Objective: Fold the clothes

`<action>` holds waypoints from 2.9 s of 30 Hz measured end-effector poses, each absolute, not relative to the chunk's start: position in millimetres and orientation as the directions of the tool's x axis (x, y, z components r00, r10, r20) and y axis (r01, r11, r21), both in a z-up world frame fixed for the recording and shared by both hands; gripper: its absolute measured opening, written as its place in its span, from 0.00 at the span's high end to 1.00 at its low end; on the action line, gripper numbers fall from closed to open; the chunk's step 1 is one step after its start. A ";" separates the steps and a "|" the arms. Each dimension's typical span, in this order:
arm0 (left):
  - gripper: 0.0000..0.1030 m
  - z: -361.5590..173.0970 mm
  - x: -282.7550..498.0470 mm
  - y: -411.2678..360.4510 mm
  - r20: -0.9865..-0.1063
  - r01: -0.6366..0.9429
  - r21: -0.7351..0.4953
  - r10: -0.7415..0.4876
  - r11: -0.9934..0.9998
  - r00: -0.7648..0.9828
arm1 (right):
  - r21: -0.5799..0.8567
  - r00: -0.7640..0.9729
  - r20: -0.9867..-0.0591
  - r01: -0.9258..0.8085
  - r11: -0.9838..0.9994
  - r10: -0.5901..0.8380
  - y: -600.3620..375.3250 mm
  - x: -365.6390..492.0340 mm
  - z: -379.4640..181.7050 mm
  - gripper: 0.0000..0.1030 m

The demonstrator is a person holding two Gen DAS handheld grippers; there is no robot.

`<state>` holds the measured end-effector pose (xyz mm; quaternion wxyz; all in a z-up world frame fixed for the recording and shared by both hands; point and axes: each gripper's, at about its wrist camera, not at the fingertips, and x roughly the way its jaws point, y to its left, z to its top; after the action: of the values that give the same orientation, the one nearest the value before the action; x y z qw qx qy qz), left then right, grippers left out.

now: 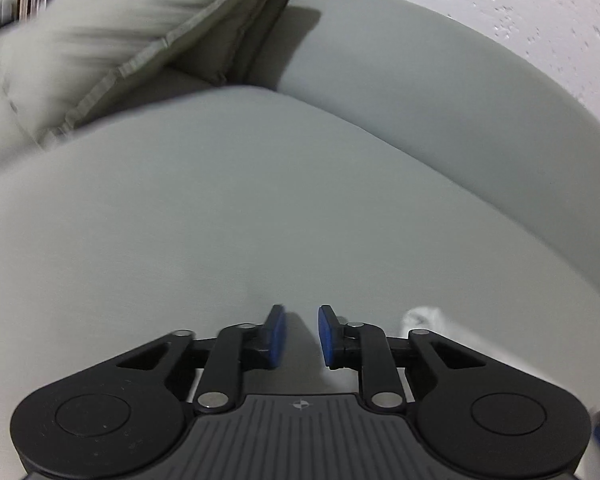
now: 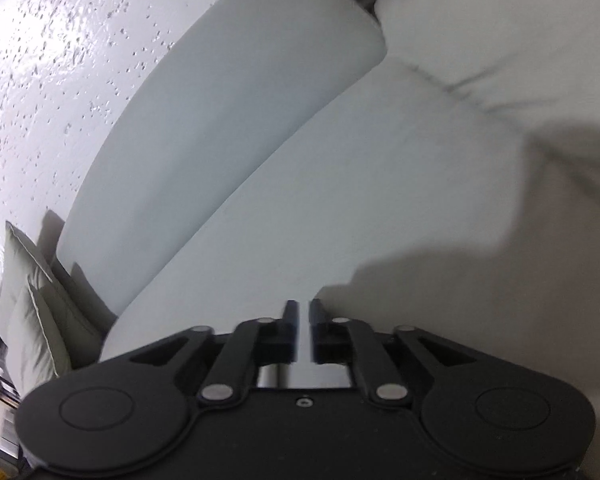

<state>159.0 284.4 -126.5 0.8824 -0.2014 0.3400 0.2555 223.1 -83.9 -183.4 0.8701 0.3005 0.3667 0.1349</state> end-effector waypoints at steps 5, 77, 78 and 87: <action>0.49 -97.2 93.4 269.3 -0.705 -0.506 -0.187 0.244 0.842 0.666 | 0.603 0.678 -0.555 -0.072 0.795 0.482 -119.6 175.0 -152.3 0.62; 0.39 -144.3 119.1 303.6 -0.704 -0.166 -0.608 -0.430 0.776 0.566 | 0.816 0.303 -0.558 0.031 0.577 0.773 -102.8 182.0 -169.5 0.58; 0.39 -145.9 125.7 305.3 -0.700 -0.168 -0.619 -0.441 0.768 0.561 | 0.816 0.308 -0.559 0.039 0.576 0.770 -100.0 187.2 -171.5 0.59; 0.47 -158.7 157.7 308.9 -0.660 -0.191 -0.684 -0.486 0.704 0.572 | 0.821 0.338 -0.556 0.080 0.565 0.760 -79.1 227.4 -196.3 0.88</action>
<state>157.7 308.9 -158.7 0.8040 -0.3737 0.4534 -0.0918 227.4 -79.1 -196.3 0.7130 0.4007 0.5237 0.2385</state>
